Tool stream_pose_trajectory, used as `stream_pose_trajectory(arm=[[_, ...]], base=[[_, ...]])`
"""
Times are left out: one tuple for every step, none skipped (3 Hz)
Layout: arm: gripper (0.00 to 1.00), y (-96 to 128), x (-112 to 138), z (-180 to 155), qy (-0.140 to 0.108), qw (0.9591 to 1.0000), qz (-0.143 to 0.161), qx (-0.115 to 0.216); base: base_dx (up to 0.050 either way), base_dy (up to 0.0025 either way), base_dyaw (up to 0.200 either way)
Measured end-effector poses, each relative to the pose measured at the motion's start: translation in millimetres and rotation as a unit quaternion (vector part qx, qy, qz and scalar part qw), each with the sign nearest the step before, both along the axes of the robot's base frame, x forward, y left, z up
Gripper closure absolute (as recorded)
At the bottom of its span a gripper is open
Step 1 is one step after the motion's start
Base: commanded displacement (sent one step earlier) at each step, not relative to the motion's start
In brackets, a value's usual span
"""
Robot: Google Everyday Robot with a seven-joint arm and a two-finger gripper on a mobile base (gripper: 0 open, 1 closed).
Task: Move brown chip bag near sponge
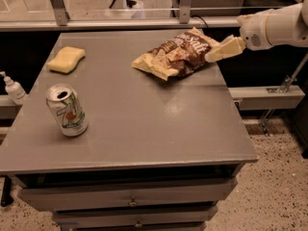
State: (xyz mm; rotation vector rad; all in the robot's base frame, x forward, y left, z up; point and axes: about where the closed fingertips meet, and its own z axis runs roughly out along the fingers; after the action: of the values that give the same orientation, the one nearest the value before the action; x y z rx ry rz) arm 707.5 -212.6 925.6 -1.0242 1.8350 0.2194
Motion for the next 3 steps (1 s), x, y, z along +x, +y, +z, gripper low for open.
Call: stream_pose_trajectory(arm=[[0.00,30,17,-17,0.008,0.9997,0.005,0.021],[0.00,56,21,-38,0.023,0.9994,0.012,0.024],[0.18,77,18,-64,0.044,0.9986,0.018,0.023]], base=[[0.000,0.00000,0.000],[0.000,0.00000,0.000],[0.000,0.00000,0.000]])
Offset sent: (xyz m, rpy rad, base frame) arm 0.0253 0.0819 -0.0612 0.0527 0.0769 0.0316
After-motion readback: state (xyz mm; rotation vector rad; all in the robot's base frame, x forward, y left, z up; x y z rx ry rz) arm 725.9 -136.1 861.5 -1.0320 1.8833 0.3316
